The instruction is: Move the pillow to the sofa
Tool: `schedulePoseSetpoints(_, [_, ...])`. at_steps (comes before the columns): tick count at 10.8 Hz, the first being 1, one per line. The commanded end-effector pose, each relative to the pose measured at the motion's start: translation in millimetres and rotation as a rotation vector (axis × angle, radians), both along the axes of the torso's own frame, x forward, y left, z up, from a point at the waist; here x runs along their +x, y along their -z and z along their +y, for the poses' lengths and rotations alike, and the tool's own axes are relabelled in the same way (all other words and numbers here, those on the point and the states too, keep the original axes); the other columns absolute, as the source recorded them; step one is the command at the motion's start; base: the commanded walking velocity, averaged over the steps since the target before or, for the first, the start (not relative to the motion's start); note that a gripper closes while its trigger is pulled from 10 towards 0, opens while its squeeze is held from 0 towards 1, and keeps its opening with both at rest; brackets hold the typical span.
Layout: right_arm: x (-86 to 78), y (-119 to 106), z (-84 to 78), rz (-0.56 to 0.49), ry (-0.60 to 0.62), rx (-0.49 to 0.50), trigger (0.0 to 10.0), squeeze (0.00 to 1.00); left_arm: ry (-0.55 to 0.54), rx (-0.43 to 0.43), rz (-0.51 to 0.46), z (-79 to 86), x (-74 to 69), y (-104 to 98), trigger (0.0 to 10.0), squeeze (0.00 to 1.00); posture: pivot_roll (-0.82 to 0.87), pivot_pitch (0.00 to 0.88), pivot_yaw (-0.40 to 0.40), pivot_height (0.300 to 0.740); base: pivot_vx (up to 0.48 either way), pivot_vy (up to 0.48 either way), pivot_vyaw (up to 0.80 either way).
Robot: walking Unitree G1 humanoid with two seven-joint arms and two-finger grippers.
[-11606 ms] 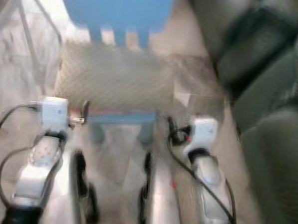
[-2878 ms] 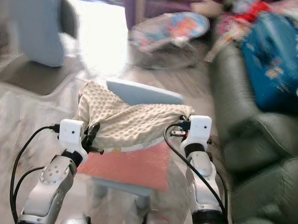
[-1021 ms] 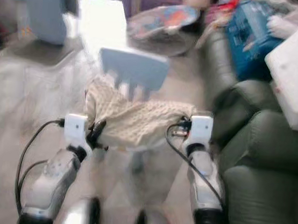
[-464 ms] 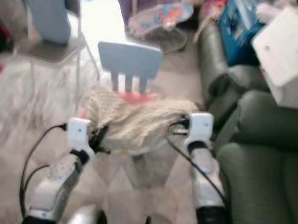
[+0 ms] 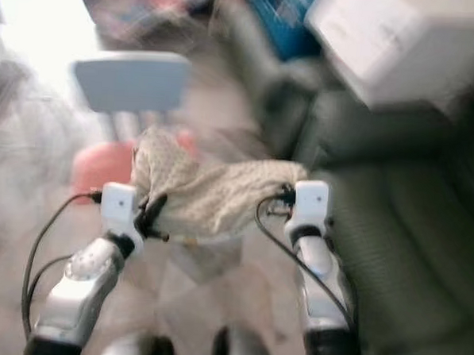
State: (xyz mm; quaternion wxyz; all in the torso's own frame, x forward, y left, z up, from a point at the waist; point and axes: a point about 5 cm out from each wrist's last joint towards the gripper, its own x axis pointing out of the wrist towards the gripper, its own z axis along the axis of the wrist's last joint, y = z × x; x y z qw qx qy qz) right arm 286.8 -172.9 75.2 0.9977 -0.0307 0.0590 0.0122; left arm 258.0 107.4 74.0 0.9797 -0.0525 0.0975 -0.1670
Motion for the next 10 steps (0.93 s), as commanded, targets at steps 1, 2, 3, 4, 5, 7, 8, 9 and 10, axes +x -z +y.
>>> schedulePoseSetpoints(1, [2.4, -3.0, 3.1, -0.012, -0.006, 0.001, 10.0, 0.0, 0.027, 0.003, -0.032, -3.4, -1.9, -4.0, 10.0, 0.0, -0.04, 0.11, -0.04, 0.74, 0.0, 0.0, -0.8])
schedulePoseSetpoints(2, [2.9, -3.3, 2.3, -0.013, -0.002, -0.002, 10.0, 0.0, 0.023, 0.026, -0.051, -2.4, -0.8, -5.5, 10.0, 0.0, -0.04, 0.11, -0.04, 0.74, 0.0, 0.0, -0.8])
schedulePoseSetpoints(3, [2.9, -3.0, 1.2, -0.013, 0.001, -0.004, 10.0, 0.0, 0.002, 0.034, -0.047, -1.1, 0.2, -4.8, 10.0, 0.0, -0.04, 0.109, -0.038, 0.74, 0.0, 0.0, -0.8])
schedulePoseSetpoints(4, [2.6, -2.7, 0.7, -0.012, 0.005, -0.005, 10.0, 0.0, -0.018, 0.032, -0.035, 0.1, 1.0, -3.6, 10.0, 0.0, -0.04, 0.109, -0.036, 0.74, 0.0, 0.0, -0.8])
schedulePoseSetpoints(5, [1.9, -1.6, 0.6, -0.01, 0.009, -0.005, 10.0, 0.0, -0.026, 0.009, -0.036, 0.5, 3.3, -4.8, 10.0, 0.0, -0.05, 0.109, -0.036, 0.74, 0.0, 0.0, -0.8])
schedulePoseSetpoints(7, [0.9, -0.5, 0.6, -0.006, 0.012, -0.005, 10.0, 0.0, -0.006, -0.023, -0.022, -2.2, 4.6, -6.3, 10.0, 0.0, -0.05, 0.113, -0.036, 0.74, 0.0, 0.0, -0.8])
schedulePoseSetpoints(8, [1.0, -0.6, 0.6, -0.006, 0.012, -0.007, 10.0, 0.0, -0.007, -0.027, -0.024, -2.7, 4.5, -6.8, 10.0, 0.0, -0.05, 0.114, -0.035, 0.74, 0.0, 0.0, -0.8])
schedulePoseSetpoints(9, [0.7, -1.2, 2.3, -0.013, -0.004, -0.026, 10.0, 0.0, -0.004, -0.03, -0.023, -3.3, 4.3, -6.9, 10.0, 0.0, -0.05, 0.115, -0.036, 0.74, 0.0, 0.0, -0.8])
schedulePoseSetpoints(10, [0.4, -1.2, 3.1, -0.012, -0.005, -0.024, 10.0, 0.0, 0.0, -0.033, -0.023, -3.9, 4.5, -7.2, 10.0, 0.0, -0.05, 0.115, -0.037, 0.74, 0.0, 0.0, -0.8])
